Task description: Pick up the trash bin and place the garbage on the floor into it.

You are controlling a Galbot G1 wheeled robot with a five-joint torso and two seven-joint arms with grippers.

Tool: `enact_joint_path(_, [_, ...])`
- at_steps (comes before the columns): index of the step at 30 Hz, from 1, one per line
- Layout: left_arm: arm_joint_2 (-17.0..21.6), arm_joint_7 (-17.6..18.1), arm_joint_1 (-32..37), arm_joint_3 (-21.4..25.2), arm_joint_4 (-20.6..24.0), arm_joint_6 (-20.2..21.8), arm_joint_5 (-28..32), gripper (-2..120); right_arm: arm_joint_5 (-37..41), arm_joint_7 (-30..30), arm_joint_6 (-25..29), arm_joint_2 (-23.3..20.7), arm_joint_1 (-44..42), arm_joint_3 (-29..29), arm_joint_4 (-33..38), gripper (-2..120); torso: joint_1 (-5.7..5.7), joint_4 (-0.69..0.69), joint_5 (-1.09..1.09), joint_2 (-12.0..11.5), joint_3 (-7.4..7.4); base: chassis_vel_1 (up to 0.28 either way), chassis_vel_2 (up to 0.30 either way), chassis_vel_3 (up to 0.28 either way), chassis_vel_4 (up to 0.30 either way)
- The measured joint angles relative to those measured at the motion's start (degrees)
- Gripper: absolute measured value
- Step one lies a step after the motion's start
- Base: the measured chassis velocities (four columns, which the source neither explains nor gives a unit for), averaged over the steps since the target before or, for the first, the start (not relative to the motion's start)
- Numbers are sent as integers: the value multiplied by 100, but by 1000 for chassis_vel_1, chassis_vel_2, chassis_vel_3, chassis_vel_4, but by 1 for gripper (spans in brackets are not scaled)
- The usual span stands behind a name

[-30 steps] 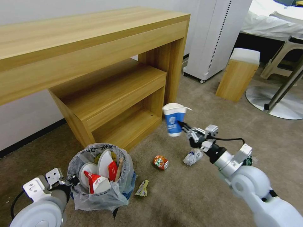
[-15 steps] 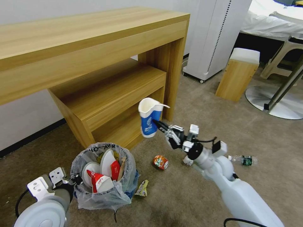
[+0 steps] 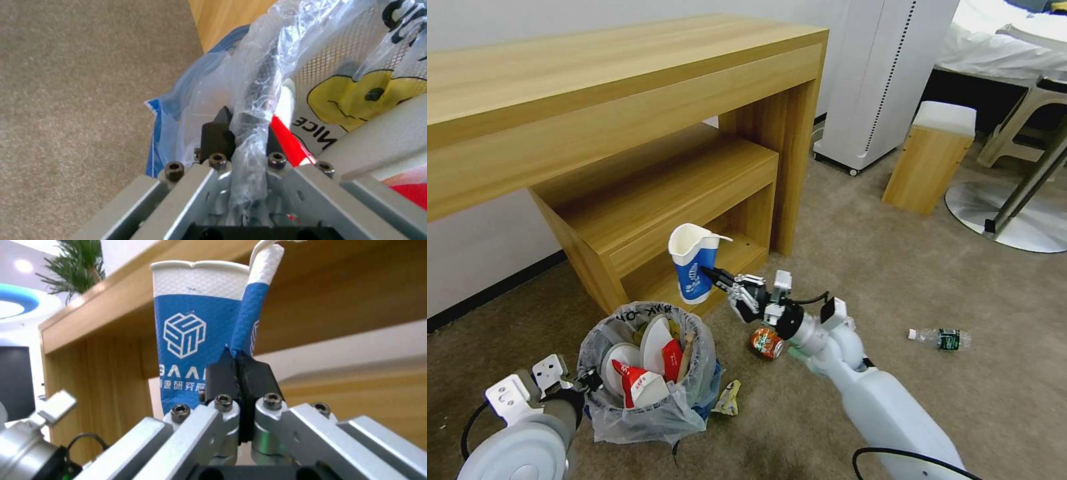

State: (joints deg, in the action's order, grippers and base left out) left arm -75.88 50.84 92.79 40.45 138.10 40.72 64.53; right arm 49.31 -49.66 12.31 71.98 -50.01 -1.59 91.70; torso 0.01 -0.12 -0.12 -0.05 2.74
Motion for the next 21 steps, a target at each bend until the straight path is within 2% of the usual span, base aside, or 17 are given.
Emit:
enact_joint_path(9, [-89,0,13,-162,111,1,-117,0,-59,110,117,-66,251,-802,-392,0,0,-1,1,0,0,0,0,0,0])
enact_joint_path(21, [-195,0,-48,-343,124,1,-231,0,-200,246,291,290,770,-1603,-1032,0,0,0,0,0,0,0,0,0,0])
